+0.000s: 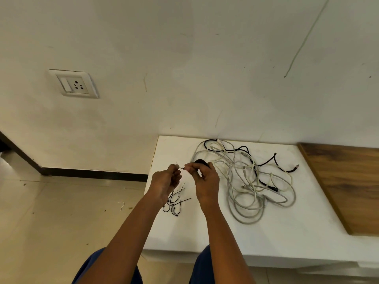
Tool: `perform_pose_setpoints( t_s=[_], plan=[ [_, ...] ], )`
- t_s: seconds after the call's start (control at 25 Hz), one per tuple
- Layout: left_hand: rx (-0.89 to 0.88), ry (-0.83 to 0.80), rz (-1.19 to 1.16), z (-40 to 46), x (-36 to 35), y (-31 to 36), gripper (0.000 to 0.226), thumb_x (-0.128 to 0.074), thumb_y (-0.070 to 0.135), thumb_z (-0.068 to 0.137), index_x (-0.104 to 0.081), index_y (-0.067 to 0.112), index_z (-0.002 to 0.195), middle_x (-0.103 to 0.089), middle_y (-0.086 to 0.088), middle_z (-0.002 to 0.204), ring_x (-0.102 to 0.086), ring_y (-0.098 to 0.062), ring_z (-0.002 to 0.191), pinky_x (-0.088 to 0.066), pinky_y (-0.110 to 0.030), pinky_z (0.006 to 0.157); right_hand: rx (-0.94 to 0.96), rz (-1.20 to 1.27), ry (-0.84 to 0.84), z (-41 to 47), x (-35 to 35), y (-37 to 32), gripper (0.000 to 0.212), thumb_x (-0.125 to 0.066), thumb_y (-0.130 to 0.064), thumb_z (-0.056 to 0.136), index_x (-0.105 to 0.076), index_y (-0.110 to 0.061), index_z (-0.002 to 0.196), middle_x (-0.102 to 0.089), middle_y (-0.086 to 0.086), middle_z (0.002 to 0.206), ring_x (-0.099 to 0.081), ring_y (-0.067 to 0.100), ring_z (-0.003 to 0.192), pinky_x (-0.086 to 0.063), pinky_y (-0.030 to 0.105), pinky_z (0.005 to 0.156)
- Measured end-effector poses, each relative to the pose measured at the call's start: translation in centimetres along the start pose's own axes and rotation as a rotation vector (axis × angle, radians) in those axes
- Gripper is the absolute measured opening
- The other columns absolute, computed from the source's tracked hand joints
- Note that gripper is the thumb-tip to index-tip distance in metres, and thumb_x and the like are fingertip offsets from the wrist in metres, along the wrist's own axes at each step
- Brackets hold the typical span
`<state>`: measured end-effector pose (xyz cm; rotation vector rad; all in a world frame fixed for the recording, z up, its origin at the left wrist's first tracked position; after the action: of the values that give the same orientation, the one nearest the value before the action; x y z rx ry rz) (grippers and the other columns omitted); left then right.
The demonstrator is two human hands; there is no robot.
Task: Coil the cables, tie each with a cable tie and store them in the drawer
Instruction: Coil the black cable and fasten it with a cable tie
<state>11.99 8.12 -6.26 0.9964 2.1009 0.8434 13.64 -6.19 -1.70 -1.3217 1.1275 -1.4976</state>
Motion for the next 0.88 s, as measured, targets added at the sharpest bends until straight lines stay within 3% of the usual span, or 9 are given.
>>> perform_pose_setpoints(
  t_s=[0.04, 0.12, 0.2, 0.28, 0.36, 0.56, 0.72, 0.88],
  plan=[
    [-0.106, 0.051, 0.138, -0.2, 0.2, 0.8, 0.015, -0.063, 0.023, 0.088, -0.064, 0.008, 0.089, -0.065, -0.005, 0.087, -0.059, -0.010, 0.067, -0.049, -0.020, 0.063, -0.077, 0.133, 0.017, 0.1, 0.3, 0.5, 0.005, -0.071, -0.027, 0.081, -0.073, -0.031, 0.080, -0.064, 0.000, 0.094, -0.055, 0.005, 0.081, -0.044, 0.021, 0.074],
    [-0.498, 0.154, 0.552, -1.5, 0.0, 3.7, 0.017, -0.061, 0.032, 0.090, -0.063, 0.020, 0.102, -0.059, 0.004, 0.104, -0.051, -0.010, 0.085, -0.041, -0.024, 0.076, -0.222, 0.318, 0.021, 0.0, 0.5, 1.6, 0.005, -0.072, -0.024, 0.081, -0.073, -0.028, 0.081, -0.066, 0.006, 0.099, -0.056, 0.008, 0.085, -0.043, 0.018, 0.076],
    [-0.803, 0.092, 0.863, -3.1, -2.1, 5.1, 0.019, -0.054, 0.035, 0.093, -0.064, 0.028, 0.108, -0.055, 0.015, 0.106, -0.042, -0.011, 0.100, -0.032, -0.026, 0.084, -0.308, 0.385, 0.002, -0.2, 0.4, 2.3, 0.002, -0.072, -0.026, 0.081, -0.073, -0.027, 0.082, -0.068, 0.003, 0.094, -0.058, 0.007, 0.087, -0.041, 0.016, 0.074],
    [-0.721, -0.097, 0.867, -2.9, -3.4, 3.8, 0.022, -0.051, 0.035, 0.095, -0.068, 0.026, 0.107, -0.062, 0.018, 0.099, -0.051, -0.010, 0.100, -0.037, -0.021, 0.084, -0.327, 0.414, -0.016, -0.3, 0.4, 2.5, 0.005, -0.070, -0.028, 0.082, -0.073, -0.025, 0.085, -0.069, -0.004, 0.085, -0.059, 0.004, 0.083, -0.040, 0.016, 0.071],
    [-0.513, -0.238, 0.652, -2.4, -3.8, 2.5, 0.026, -0.051, 0.035, 0.095, -0.069, 0.021, 0.106, -0.071, 0.010, 0.097, -0.065, -0.008, 0.089, -0.043, -0.016, 0.076, -0.330, 0.445, -0.032, -0.3, 0.4, 2.6, 0.011, -0.068, -0.030, 0.084, -0.073, -0.022, 0.089, -0.070, -0.007, 0.082, -0.059, 0.004, 0.082, -0.041, 0.019, 0.072],
    [-0.255, -0.443, 0.313, -2.1, -4.2, 1.0, 0.022, -0.057, 0.025, 0.092, -0.071, 0.018, 0.108, -0.074, -0.002, 0.100, -0.065, -0.006, 0.077, -0.050, -0.016, 0.071, -0.416, 0.560, -0.042, -0.5, 0.0, 3.2, 0.011, -0.065, -0.032, 0.086, -0.072, -0.024, 0.088, -0.069, -0.006, 0.082, -0.052, 0.013, 0.073, -0.043, 0.027, 0.077],
    [-0.141, -0.456, 0.241, -1.7, -3.9, 0.7, 0.020, -0.065, 0.011, 0.086, -0.072, 0.010, 0.105, -0.074, 0.001, 0.089, -0.066, -0.004, 0.070, -0.051, -0.014, 0.067, -0.419, 0.565, -0.065, -0.5, -0.2, 3.0, 0.012, -0.066, -0.030, 0.085, -0.072, -0.022, 0.090, -0.066, -0.005, 0.081, -0.049, 0.012, 0.065, -0.044, 0.033, 0.080],
    [-0.162, -0.335, 0.287, -1.4, -3.2, 1.2, 0.009, -0.069, 0.013, 0.083, -0.075, 0.007, 0.083, -0.069, -0.002, 0.066, -0.059, -0.006, 0.057, -0.051, -0.015, 0.061, -0.287, 0.459, -0.104, -0.3, -0.2, 1.9, 0.010, -0.062, -0.027, 0.089, -0.072, -0.025, 0.087, -0.069, -0.012, 0.078, -0.057, 0.005, 0.076, -0.042, 0.021, 0.078]
  ],
)
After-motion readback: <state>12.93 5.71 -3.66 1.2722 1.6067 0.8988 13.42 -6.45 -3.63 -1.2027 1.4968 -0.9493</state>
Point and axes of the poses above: each hand's wrist, its own z-axis towards the middle knuckle, its own x-axis out of the back of the hand, y = z × x, the point moved 8 cm from there along z, towards the middle knuckle
